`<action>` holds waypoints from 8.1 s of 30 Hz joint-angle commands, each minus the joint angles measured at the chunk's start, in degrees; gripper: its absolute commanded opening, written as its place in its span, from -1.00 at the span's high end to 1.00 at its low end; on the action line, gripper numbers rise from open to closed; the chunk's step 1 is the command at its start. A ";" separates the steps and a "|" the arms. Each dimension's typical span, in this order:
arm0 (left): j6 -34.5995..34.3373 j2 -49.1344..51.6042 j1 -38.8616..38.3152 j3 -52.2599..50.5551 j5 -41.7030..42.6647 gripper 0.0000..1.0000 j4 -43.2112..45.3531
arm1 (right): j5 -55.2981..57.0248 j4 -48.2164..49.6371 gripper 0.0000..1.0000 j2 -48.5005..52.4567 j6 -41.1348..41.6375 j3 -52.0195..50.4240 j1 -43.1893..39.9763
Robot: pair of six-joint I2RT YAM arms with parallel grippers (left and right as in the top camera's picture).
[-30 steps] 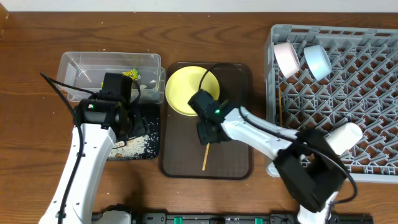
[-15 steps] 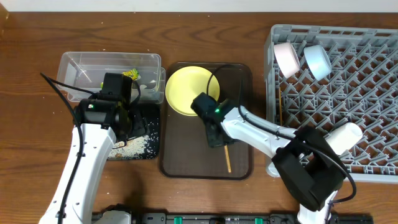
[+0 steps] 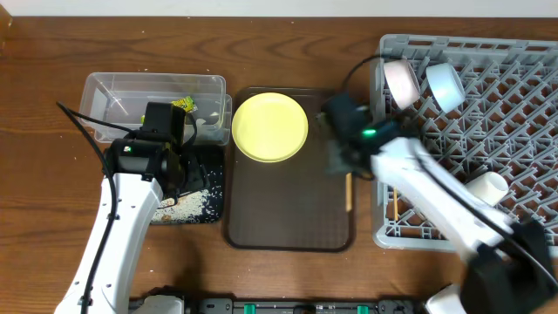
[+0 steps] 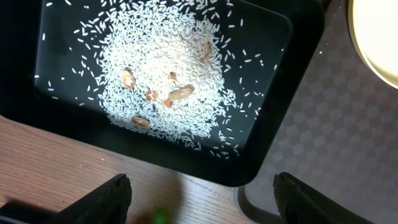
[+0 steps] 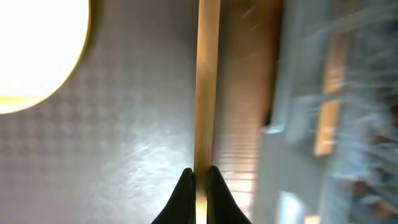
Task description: Sort waste into correct bins and load items into the dishwasher rack
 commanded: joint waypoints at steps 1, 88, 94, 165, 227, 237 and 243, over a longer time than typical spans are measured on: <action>-0.74 -0.72 0.20 0.61 -0.11 -0.52 -0.17 | 1.31 -1.03 0.98 -6.16 -5.79 0.37 -4.96; -0.74 -0.72 0.20 0.61 -0.11 -0.52 -0.20 | -7.04 31.23 0.79 24.09 -5.20 1.44 1.81; -0.74 -0.72 0.20 0.61 -0.11 -0.52 -0.20 | -5.92 26.93 0.98 22.16 -5.44 1.57 0.26; -0.74 -0.72 0.20 0.61 -0.11 -0.52 -0.17 | 12.72 5.62 -0.03 -9.31 -27.76 1.55 -24.15; 10.01 -46.75 -6.25 -10.60 5.70 -0.93 4.98 | -20.00 -2.78 -0.99 -63.41 -27.08 -27.85 -42.95; 10.01 -46.75 -6.25 -10.60 5.70 -0.93 4.98 | -20.00 -6.78 -0.98 -63.41 -27.08 -27.85 -42.95; 10.01 -46.75 -6.25 -10.60 5.70 -0.94 4.98 | -19.32 -7.04 -0.99 -63.41 -27.47 -27.85 -42.95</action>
